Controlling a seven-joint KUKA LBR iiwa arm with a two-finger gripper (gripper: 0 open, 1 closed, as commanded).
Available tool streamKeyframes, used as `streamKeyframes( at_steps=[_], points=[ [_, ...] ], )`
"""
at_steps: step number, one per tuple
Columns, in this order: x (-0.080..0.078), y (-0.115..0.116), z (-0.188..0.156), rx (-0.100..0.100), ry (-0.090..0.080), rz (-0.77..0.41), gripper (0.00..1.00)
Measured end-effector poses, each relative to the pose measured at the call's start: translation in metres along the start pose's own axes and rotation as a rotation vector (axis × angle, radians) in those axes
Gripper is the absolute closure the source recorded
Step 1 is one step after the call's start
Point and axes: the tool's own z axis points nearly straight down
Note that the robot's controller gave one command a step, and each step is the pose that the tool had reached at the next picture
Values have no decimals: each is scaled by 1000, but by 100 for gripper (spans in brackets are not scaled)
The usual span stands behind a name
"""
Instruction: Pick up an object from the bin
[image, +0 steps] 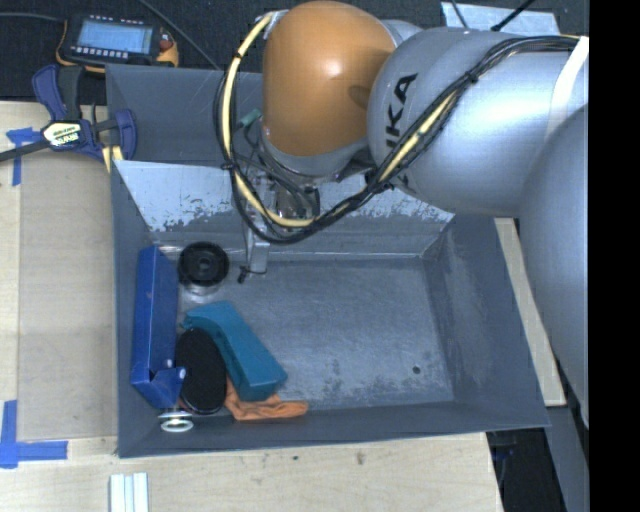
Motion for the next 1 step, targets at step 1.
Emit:
streamKeyframes(
  at_steps=[1],
  points=[
    [-2, -1, -6, -2, -9, 3, 0]
  ],
)
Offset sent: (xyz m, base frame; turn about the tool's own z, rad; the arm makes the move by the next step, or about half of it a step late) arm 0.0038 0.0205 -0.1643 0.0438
